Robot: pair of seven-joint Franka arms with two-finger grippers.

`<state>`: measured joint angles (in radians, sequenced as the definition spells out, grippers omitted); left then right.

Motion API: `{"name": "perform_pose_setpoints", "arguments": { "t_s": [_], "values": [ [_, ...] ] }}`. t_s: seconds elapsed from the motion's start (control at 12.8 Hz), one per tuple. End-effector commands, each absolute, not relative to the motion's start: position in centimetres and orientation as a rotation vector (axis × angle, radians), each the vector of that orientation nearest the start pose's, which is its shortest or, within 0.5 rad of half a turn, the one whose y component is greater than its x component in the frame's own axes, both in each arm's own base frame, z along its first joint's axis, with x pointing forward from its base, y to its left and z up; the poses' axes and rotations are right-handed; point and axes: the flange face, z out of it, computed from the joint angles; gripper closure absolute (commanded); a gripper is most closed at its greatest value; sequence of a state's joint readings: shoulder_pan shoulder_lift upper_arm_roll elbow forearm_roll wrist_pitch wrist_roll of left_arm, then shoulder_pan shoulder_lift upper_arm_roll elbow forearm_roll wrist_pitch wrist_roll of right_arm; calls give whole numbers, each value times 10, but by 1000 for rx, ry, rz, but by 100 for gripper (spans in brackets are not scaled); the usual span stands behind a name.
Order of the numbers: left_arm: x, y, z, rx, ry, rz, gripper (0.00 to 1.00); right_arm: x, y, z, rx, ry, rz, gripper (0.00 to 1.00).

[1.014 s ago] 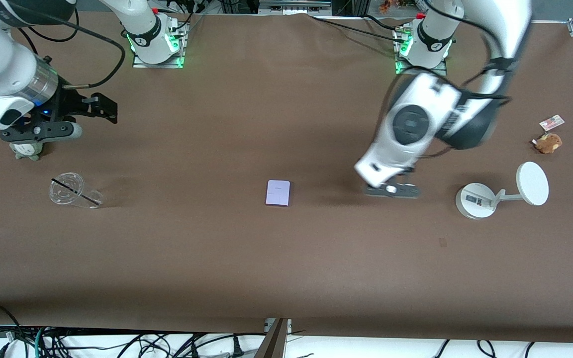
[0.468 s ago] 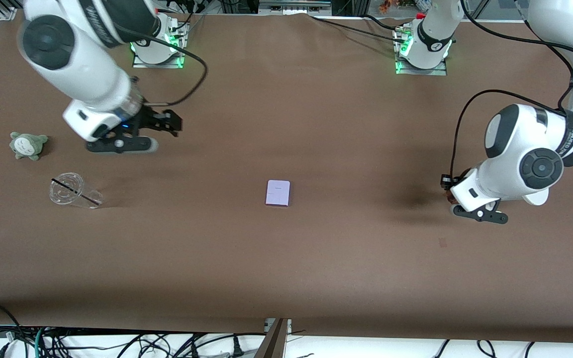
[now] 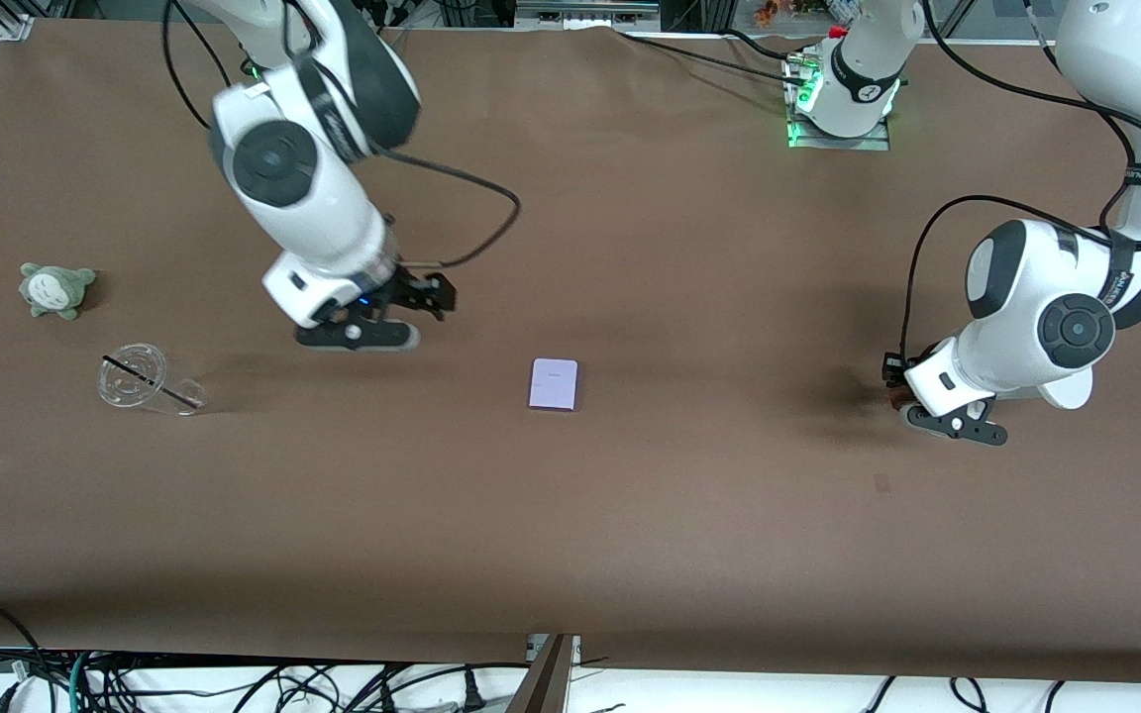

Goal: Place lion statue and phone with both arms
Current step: 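Carry the lion toward the white lamp while the right gripper reaches the phone, then set the lion beside the lamp while the right gripper grasps the phone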

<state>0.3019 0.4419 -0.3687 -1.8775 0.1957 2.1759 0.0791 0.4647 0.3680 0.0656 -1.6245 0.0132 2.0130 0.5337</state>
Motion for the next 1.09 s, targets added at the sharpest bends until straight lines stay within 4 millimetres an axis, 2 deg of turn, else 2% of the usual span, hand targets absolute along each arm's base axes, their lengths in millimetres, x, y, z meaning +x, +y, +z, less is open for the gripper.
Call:
{"name": "perform_pose_setpoints", "arguments": {
  "t_s": [0.0, 0.08, 0.31, 0.47, 0.55, 0.7, 1.01],
  "values": [
    [608, -28, 264, -3142, 429, 93, 88, 581, 366, 369, -3072, 42, -44, 0],
    [608, -35, 258, -3146, 448, 88, 88, 583, 380, 353, -3055, 26, -75, 0],
    [608, -34, 240, -3153, 514, 79, 83, 598, 409, 299, -3049, -11, -68, 0],
    [608, -34, 233, -3159, 519, 84, 64, 598, 437, 266, -3055, -50, -51, 0],
    [608, -35, 233, -3160, 520, 84, 1, 597, 444, 254, -3057, -65, -52, 0],
    [609, -36, 237, -3156, 530, 79, 0, 592, 455, 232, -3047, -85, -73, 0],
    [611, -34, 251, -3146, 523, 57, 0, 585, 466, 206, -3034, -107, -94, 0]
  ]
}}
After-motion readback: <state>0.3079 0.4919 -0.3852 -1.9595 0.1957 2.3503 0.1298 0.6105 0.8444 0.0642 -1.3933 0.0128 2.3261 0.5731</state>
